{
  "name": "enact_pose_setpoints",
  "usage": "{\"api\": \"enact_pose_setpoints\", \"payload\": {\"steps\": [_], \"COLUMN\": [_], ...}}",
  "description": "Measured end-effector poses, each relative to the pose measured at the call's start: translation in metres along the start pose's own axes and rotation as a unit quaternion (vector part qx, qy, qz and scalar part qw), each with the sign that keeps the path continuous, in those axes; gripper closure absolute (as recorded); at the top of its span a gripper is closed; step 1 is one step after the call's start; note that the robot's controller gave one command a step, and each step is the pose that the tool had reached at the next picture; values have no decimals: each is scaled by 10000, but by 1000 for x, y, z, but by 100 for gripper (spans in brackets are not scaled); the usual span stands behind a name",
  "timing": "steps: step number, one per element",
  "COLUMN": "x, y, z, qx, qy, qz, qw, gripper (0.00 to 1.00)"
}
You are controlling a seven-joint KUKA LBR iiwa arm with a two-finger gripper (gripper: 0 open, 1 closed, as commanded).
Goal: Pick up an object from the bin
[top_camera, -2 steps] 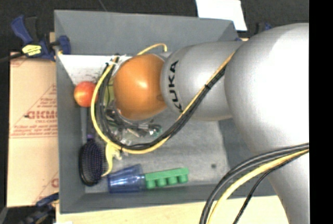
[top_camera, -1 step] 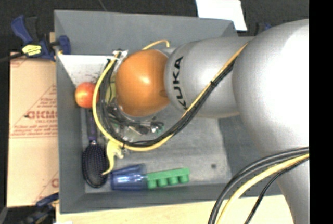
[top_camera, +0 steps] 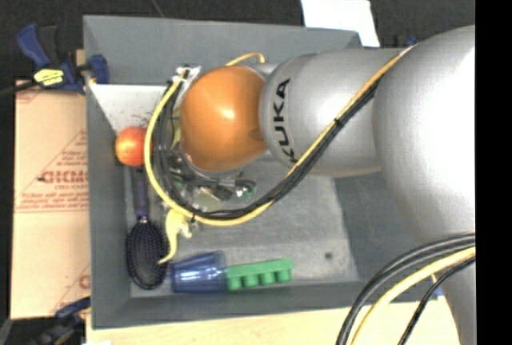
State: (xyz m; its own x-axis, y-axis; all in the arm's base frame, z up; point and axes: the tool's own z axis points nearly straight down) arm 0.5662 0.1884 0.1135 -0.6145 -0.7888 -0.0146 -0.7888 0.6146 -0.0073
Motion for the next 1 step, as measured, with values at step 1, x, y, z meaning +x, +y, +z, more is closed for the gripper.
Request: {"api": "enact_pose_setpoints", "payload": {"steps": [1], "x": [0], "y": [0], "z": [-29], "qx": [-2], "qy": [0], "qz": [14], "qw": [10000], "gripper": [100]}}
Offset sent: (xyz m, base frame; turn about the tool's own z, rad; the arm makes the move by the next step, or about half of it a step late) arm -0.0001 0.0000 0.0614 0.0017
